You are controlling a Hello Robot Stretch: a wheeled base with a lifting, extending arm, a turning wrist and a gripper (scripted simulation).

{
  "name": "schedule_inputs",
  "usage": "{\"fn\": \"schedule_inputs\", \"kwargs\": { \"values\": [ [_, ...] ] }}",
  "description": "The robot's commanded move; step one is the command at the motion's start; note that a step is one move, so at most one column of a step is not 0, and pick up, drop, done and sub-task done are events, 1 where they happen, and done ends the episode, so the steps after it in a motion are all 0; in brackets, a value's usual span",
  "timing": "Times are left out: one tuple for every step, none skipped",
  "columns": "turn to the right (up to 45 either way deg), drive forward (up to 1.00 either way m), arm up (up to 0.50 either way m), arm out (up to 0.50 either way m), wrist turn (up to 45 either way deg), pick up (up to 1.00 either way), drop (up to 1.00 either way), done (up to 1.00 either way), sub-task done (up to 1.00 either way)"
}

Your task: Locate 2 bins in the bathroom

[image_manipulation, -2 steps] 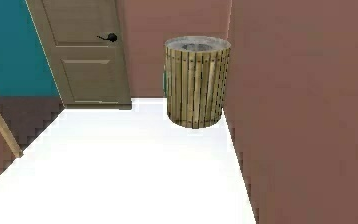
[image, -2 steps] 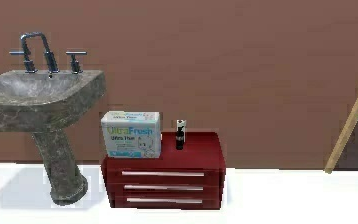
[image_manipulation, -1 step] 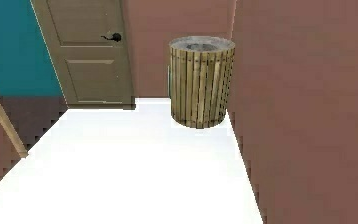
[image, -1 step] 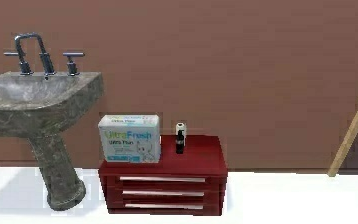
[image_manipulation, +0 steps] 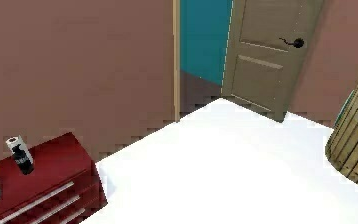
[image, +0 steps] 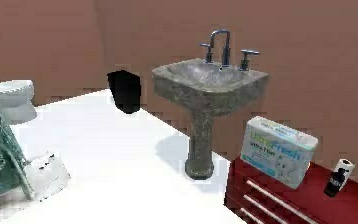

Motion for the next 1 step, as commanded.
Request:
{"fn": "schedule_inputs", "kwargs": {
  "values": [
    [-21.0, 0.0, 0.0, 0.0, 0.0, 0.0, 0.0, 0.0, 0.0]
  ]
}}
